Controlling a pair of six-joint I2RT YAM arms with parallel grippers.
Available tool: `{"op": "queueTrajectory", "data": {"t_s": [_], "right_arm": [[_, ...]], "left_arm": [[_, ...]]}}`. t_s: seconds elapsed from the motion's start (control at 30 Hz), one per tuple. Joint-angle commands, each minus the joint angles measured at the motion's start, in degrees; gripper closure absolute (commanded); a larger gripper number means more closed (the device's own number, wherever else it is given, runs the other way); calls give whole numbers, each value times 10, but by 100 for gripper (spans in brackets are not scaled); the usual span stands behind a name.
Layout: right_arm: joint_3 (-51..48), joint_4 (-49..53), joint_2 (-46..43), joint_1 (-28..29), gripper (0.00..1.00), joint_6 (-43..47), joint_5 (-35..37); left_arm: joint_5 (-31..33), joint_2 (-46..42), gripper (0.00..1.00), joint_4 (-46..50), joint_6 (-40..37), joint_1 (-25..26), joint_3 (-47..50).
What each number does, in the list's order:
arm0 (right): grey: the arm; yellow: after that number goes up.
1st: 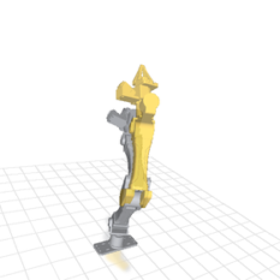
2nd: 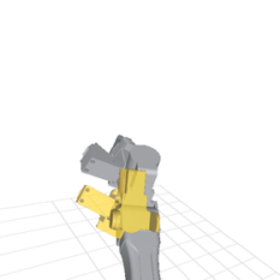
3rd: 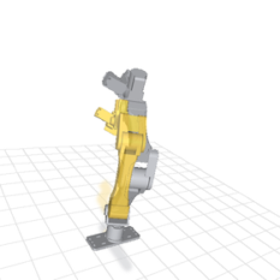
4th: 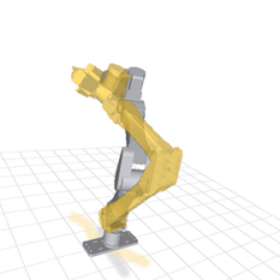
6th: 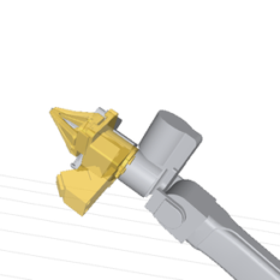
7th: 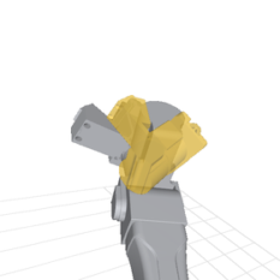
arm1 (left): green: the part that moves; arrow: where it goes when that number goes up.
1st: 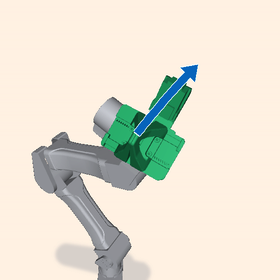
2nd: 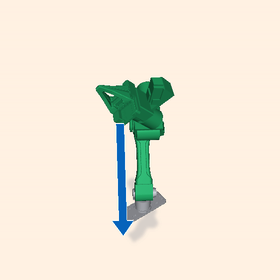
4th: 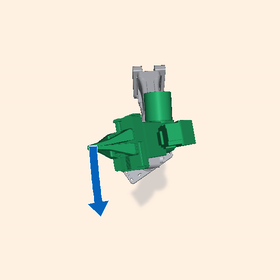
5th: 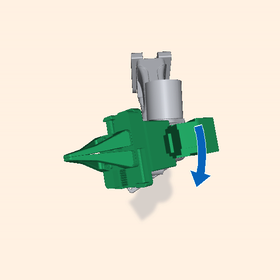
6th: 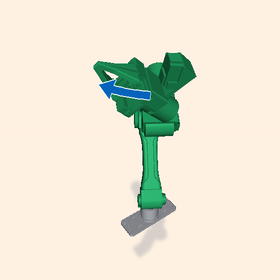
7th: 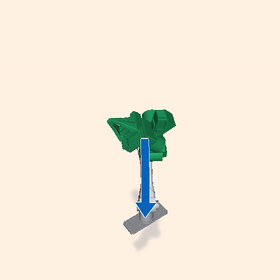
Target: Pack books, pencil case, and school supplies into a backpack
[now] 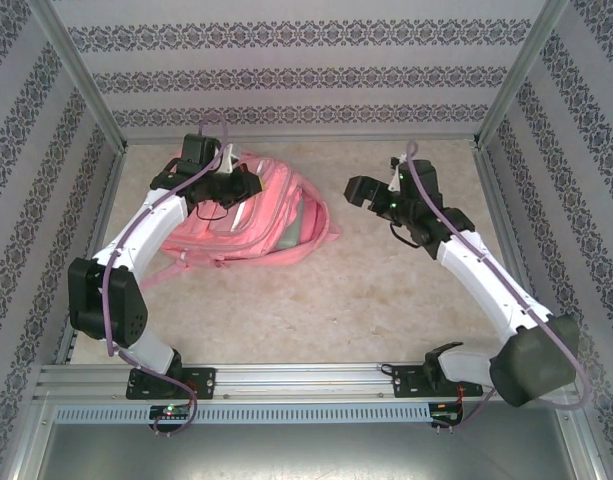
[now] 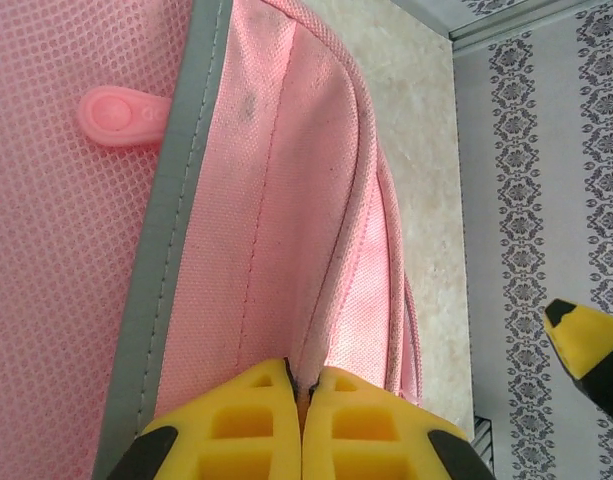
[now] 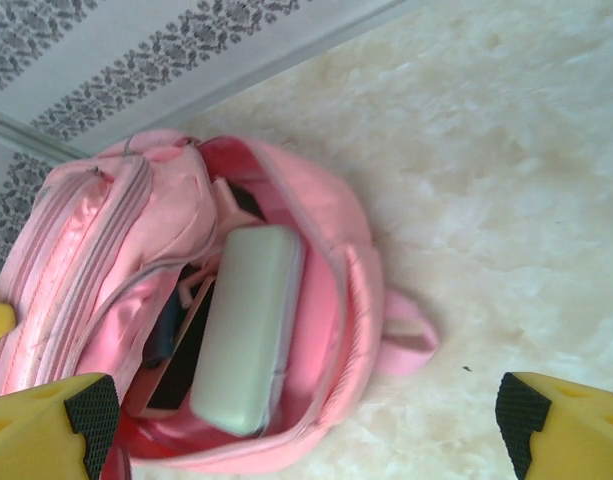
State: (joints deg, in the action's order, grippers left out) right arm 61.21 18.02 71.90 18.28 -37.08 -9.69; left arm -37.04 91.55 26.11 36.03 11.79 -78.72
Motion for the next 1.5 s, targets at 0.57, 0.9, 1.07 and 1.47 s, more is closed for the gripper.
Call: {"op": "queueTrajectory", "data": {"t_s": [0.57, 0.9, 1.07, 1.47], "right_arm": [[213, 25, 414, 43, 20, 70, -178], [268, 45, 482, 47, 83, 57, -159], [195, 19, 410, 33, 100, 43, -132], [-42, 8, 204, 5, 100, 38, -126]], "left_arm": [[-1, -88, 100, -20, -6, 8, 57], [-1, -84, 100, -16, -10, 13, 54], [7, -54, 100, -1, -33, 16, 31], [0, 48, 100, -11, -41, 79, -66]]}}
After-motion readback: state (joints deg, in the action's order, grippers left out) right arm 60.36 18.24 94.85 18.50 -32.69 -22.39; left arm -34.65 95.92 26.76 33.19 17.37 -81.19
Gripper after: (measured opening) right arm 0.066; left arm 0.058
